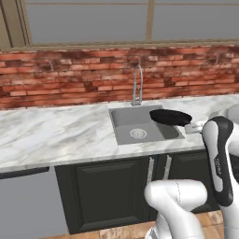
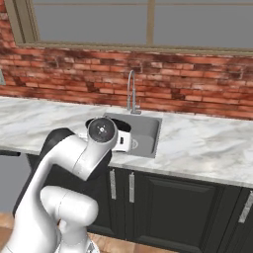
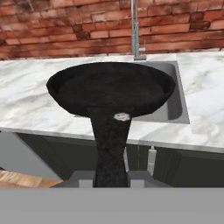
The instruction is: Move the pot and pan from the stove into the sink.
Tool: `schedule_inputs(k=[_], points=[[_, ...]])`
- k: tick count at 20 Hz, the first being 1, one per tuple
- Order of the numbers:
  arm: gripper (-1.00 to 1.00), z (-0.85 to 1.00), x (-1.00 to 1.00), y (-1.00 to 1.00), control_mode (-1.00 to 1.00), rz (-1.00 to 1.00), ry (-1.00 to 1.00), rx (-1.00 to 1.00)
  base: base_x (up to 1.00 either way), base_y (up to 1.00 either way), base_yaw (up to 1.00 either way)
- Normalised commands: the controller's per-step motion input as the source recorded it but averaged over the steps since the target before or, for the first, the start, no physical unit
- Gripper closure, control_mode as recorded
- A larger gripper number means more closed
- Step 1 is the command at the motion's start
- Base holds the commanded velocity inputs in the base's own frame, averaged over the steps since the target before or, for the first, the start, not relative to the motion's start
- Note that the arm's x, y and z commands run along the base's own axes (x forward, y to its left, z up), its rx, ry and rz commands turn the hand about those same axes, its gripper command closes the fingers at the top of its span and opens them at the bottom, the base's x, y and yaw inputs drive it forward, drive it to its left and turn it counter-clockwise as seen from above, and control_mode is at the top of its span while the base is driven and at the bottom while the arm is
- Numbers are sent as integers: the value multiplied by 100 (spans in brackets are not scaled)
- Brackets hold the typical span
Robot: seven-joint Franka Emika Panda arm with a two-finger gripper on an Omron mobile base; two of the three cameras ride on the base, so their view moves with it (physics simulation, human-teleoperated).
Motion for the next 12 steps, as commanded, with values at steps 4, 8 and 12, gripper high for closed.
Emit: schedule_inputs(k=[4,8,12], points=[[100,-17,33,0,-100,0,3,-1,0,0,0],[100,-40,41,0,-100,0,9,-4,0,0,0],[100,-44,50,0,-100,0,8,-3,0,0,0]])
